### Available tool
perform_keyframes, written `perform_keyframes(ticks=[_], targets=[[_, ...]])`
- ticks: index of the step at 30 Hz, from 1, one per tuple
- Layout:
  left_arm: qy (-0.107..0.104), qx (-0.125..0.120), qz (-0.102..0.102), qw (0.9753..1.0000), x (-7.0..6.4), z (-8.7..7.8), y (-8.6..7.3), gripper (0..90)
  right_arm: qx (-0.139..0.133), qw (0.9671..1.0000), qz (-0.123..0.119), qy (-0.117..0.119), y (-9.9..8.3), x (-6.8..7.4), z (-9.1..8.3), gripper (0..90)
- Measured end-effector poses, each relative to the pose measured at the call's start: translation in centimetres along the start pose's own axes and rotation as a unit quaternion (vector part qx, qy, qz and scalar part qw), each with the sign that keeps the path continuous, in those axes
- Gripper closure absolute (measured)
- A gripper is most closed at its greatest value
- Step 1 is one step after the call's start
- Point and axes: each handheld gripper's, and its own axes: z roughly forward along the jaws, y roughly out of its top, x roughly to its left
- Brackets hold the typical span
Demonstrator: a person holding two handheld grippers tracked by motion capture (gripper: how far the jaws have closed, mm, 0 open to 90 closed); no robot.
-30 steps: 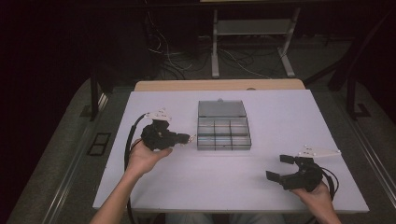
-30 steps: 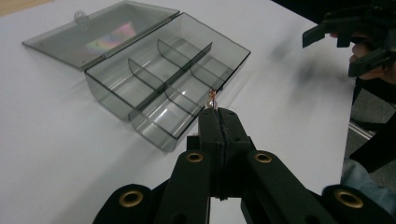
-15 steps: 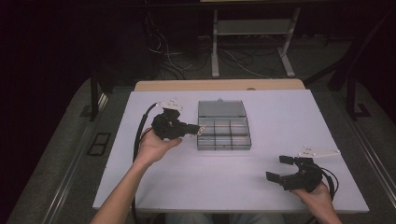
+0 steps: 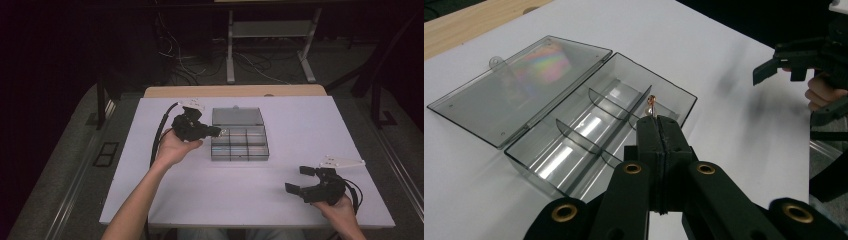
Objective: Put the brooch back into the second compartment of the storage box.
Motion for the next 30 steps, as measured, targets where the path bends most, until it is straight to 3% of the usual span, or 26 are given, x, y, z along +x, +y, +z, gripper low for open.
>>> perform_keyframes(ticks=[16,30], targets=[[-0.006,0.01,-0.009,0.9999,0.9,3.1,1.5,89.2,-0.004,1.0,-0.004,-0.002,0.1,0.1,0.0,0.6],[-0.023,0.026,-0.021,0.9992,1.5,6.8,0.6,89.2,-0.005,1.0,-0.005,0.001,0.1,0.1,-0.2,0.6]])
